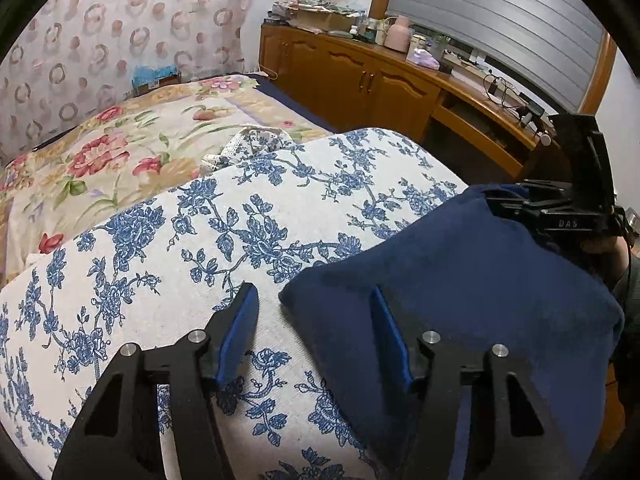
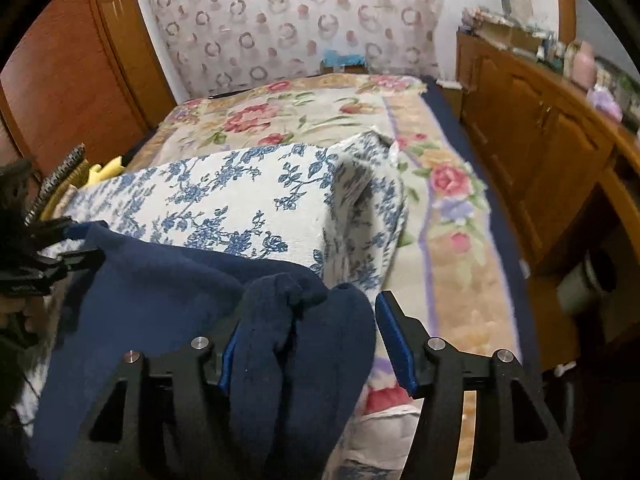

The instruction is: Fold small clothes

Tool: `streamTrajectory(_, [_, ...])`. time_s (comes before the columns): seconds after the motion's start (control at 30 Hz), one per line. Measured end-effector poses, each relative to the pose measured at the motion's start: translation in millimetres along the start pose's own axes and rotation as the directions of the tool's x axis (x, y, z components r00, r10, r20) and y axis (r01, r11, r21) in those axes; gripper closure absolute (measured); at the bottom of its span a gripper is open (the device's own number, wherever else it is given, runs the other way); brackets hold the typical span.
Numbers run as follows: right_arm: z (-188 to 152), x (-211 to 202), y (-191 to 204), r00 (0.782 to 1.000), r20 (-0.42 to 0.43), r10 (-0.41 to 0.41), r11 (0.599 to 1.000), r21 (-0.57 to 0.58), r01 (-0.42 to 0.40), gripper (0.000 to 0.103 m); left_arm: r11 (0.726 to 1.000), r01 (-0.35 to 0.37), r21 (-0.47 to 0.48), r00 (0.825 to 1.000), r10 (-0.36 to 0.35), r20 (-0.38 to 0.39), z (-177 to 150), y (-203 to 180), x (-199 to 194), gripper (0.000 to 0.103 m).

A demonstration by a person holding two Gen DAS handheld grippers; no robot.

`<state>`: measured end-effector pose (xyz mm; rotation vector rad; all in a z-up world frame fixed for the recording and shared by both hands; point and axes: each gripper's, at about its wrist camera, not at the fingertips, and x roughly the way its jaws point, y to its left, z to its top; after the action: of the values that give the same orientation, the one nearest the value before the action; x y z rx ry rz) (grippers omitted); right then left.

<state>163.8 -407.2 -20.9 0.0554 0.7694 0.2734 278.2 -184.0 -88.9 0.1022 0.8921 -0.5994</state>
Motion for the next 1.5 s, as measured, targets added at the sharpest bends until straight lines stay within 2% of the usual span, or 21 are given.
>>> streamTrajectory(0.2, [-0.4, 1.3, -13.8, 0.996, -0.019, 0.082, 0.995, 0.049, -0.081, 0.042, 1.000, 0.008, 0.002, 1.000, -0.008, 0.003, -0.2, -0.4, 0.7, 0.056])
streamTrajectory(0.23, [-0.9, 0.6, -13.7, 0.996, -0.017, 0.085, 0.995, 0.045, -0.084, 0.045, 1.000, 0.008, 0.000, 1.000, -0.008, 0.003, -0.4, -0.4, 0.8, 0.057])
streamTrajectory(0.33, [-3.2, -1.3, -6.4, 0.994, -0.010, 0.106, 0.994, 0.011, -0.106, 0.068, 1.000, 0.018, -0.011, 1.000, -0.018, -0.002, 1.1, 1.7, 1.2, 0.061])
streamTrajectory(0.37, [-4.5, -4.2, -1.3, 0.996, -0.005, 0.090, 0.996, -0.013, -0.090, 0.071, 1.000, 0.024, -0.019, 1.000, -0.024, -0.004, 1.7, 3.4, 1.2, 0.063])
streamTrajectory(0.4, [-5.0, -6.1, 3.5, 0.998, 0.002, 0.060, 0.997, -0.050, -0.060, 0.073, 0.999, 0.028, -0.025, 1.000, -0.028, -0.005, 1.5, 4.0, 0.7, 0.068])
streamTrajectory(0.47, [-5.9, -9.9, 8.5, 0.999, 0.016, 0.031, 0.996, -0.080, -0.030, 0.089, 0.999, 0.041, -0.032, 0.999, -0.041, 0.002, 1.9, 4.7, -1.9, 0.080])
streamTrajectory(0.53, [-6.6, -17.9, 10.6, 0.998, 0.038, 0.042, 0.996, -0.084, -0.039, 0.091, 0.997, 0.069, -0.034, 0.998, -0.069, 0.008, 2.4, 2.6, -5.1, 0.094])
streamTrajectory(0.67, [-11.9, -43.2, 29.8, 0.993, 0.112, 0.022, 0.990, -0.142, -0.006, 0.092, 0.998, 0.070, -0.005, 0.996, -0.070, 0.059, 4.6, -11.5, -29.3, 0.096])
streamTrajectory(0.8, [-16.8, -87.8, 56.2, 0.975, 0.223, 0.008, 0.984, -0.176, 0.032, 0.093, 0.996, 0.087, 0.022, 0.985, -0.089, 0.150, 9.6, -25.6, -77.0, 0.097])
streamTrajectory(1.0, [-18.4, -175.2, 108.3, 0.915, 0.403, 0.027, 0.970, -0.233, 0.074, 0.093, 0.993, 0.095, 0.068, 0.938, -0.112, 0.329, 14.4, -43.3, -180.2, 0.097])
streamTrajectory(1.07, [-19.4, -204.6, 127.7, 0.898, 0.436, 0.064, 0.963, -0.263, 0.059, 0.093, 0.993, 0.066, 0.095, 0.908, -0.099, 0.406, 13.7, -49.9, -229.1, 0.097])
streamTrajectory(1.2, [-24.1, -262.9, 161.7, 0.841, 0.530, 0.106, 0.950, -0.304, 0.072, 0.093, 0.994, 0.023, 0.108, 0.856, -0.076, 0.511, 7.3, -56.1, -298.7, 0.097])
streamTrajectory(1.27, [-27.2, -287.4, 180.1, 0.815, 0.567, 0.114, 0.943, -0.319, 0.090, 0.093, 0.993, -0.003, 0.115, 0.833, -0.062, 0.550, -0.8, -58.7, -328.5, 0.097])
streamTrajectory(1.4, [-32.5, -313.5, 208.9, 0.786, 0.599, 0.154, 0.931, -0.355, 0.087, 0.093, 0.991, -0.059, 0.121, 0.793, -0.027, 0.609, -18.2, -58.7, -377.2, 0.097])
streamTrajectory(1.5, [-37.7, -322.9, 228.0, 0.769, 0.609, 0.195, 0.919, -0.387, 0.074, 0.093, 0.988, -0.091, 0.121, 0.770, -0.007, 0.638, -29.7, -56.1, -401.0, 0.097])
